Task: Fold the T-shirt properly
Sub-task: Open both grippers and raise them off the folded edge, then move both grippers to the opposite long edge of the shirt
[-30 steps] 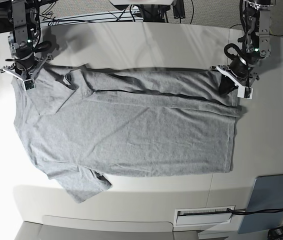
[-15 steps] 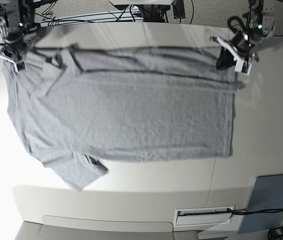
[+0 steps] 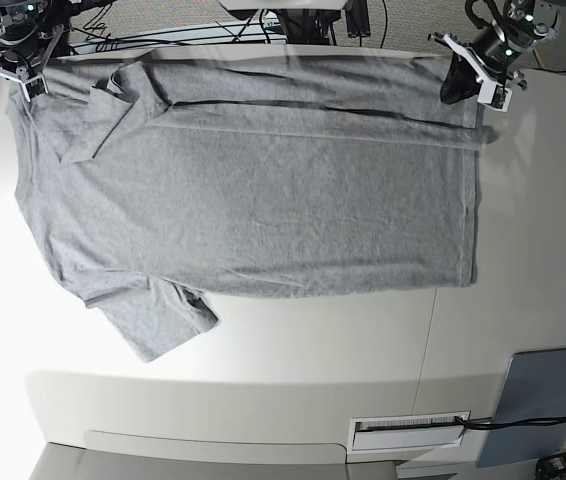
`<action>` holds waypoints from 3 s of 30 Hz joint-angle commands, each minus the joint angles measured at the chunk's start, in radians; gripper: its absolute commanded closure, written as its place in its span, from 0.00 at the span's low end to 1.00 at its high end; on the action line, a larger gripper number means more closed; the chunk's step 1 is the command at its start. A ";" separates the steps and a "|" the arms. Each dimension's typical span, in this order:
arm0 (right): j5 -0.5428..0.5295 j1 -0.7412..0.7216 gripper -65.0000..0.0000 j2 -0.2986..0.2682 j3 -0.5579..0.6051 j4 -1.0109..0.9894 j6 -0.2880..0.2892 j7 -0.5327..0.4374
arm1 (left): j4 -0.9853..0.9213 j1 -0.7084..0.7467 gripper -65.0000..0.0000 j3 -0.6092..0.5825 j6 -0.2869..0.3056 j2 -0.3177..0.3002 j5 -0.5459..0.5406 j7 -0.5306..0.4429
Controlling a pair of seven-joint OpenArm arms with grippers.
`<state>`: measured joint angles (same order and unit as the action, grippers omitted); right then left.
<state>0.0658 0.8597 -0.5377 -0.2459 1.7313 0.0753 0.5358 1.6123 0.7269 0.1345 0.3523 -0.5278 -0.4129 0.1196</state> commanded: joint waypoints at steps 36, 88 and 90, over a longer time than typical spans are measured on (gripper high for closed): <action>-0.017 -0.043 1.00 -0.017 -0.011 0.031 0.005 -0.050 | 0.149 0.087 0.97 0.053 0.012 -0.021 0.129 0.274; -0.216 -0.552 0.57 -0.022 -0.008 0.172 0.054 0.162 | -0.648 -1.070 0.82 -0.011 0.098 0.056 -0.051 0.609; -0.242 -0.568 0.57 -0.022 -0.008 0.171 0.068 0.148 | -0.648 -1.070 1.00 -0.011 0.096 0.058 -0.052 0.614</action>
<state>-0.1795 0.3038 -0.5381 -0.2447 1.8870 0.1513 0.7162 0.9554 -0.3279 0.1215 0.4461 -0.4599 -0.4679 0.7109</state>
